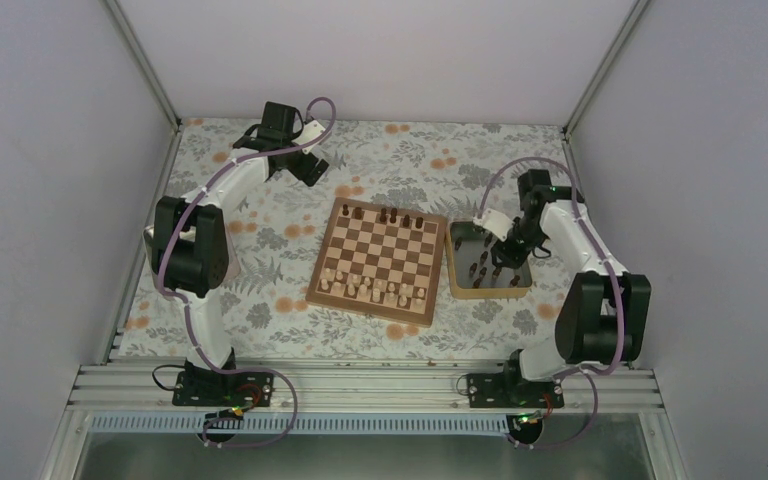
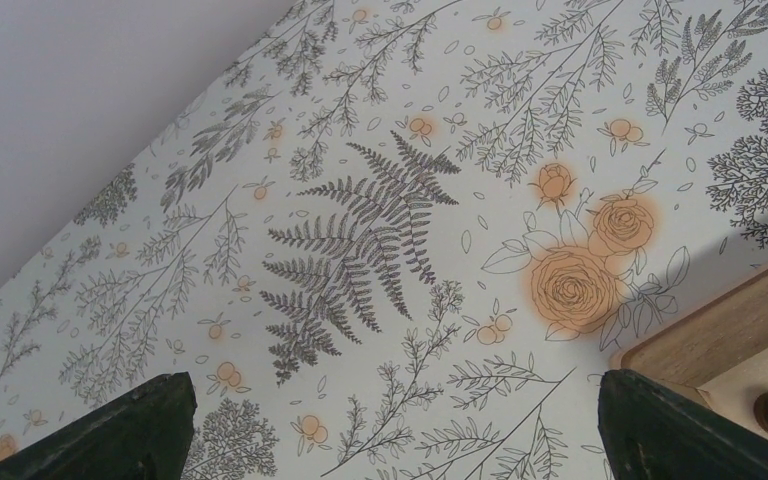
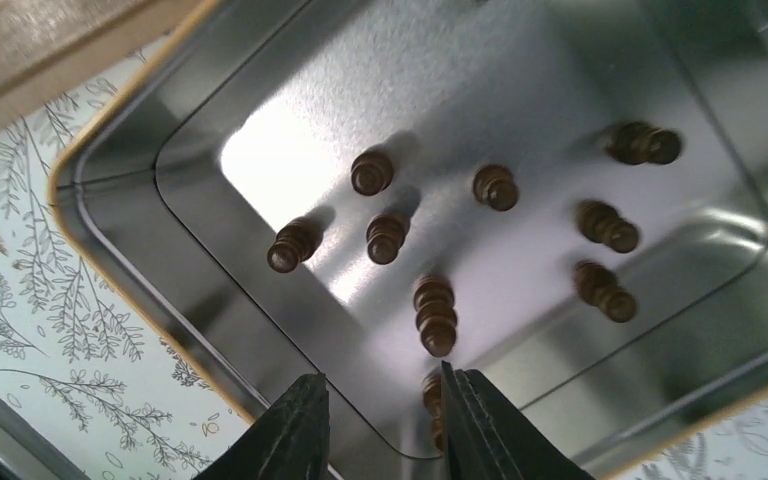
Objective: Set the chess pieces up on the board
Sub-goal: Pick up the chess piece from the storage box.
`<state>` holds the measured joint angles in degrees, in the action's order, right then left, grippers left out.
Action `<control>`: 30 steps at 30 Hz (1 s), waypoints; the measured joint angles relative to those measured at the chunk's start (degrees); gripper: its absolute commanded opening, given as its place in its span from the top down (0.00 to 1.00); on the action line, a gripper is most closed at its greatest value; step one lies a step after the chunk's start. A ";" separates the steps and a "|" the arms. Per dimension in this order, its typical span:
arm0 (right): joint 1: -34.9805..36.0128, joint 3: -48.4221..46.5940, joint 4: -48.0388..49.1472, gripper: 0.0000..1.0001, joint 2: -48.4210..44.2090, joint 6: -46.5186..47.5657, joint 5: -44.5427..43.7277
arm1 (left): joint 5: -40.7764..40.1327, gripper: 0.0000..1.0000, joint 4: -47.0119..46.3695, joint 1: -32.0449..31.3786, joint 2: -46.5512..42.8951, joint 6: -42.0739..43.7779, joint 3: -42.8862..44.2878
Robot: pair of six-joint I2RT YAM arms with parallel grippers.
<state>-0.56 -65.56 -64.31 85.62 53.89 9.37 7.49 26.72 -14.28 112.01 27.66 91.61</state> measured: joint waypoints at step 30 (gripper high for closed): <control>-2.14 6.47 11.17 0.76 5.95 -2.12 -4.44 | -0.04 0.00 0.15 -0.42 0.24 0.00 0.00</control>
<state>-2.70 -59.09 -53.15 91.57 51.77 4.93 7.44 26.87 -14.70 112.25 27.66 91.61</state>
